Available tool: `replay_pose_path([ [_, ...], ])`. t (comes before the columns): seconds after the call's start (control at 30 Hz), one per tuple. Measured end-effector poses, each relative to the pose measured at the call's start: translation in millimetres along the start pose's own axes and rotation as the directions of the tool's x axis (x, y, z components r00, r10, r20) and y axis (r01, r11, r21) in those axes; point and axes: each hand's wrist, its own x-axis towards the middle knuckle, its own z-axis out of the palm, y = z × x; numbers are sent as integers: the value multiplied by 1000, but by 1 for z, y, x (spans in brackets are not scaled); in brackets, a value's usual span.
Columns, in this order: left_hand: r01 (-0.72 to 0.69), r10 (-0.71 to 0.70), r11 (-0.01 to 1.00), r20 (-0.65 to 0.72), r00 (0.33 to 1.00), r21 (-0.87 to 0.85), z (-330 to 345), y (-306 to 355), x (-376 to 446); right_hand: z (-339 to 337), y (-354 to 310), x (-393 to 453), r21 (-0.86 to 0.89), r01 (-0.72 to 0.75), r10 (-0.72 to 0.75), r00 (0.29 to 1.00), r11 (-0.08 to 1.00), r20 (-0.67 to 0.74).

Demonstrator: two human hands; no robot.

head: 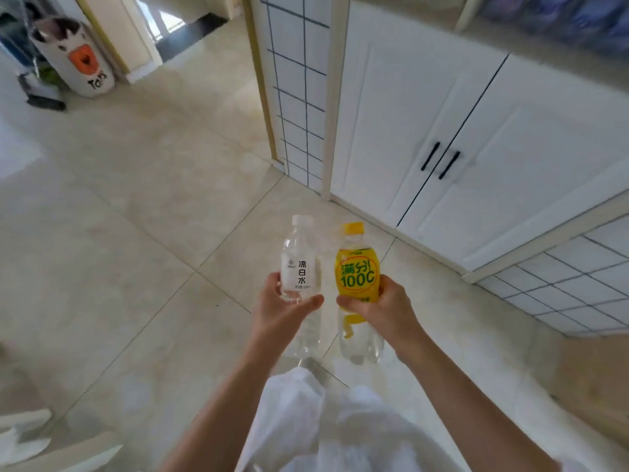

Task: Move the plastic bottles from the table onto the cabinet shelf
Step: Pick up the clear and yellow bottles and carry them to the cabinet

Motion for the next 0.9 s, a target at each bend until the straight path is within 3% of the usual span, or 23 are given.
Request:
replay_pose_path([
  [0.5, -174, 137, 975, 243, 960, 138, 104, 106, 114, -79, -36, 73, 35, -40, 50, 935, 999, -351],
  [0.9, -334, 295, 935, 264, 918, 119, 262, 232, 162, -251, -84, 164, -44, 52, -67, 872, 998, -485],
])
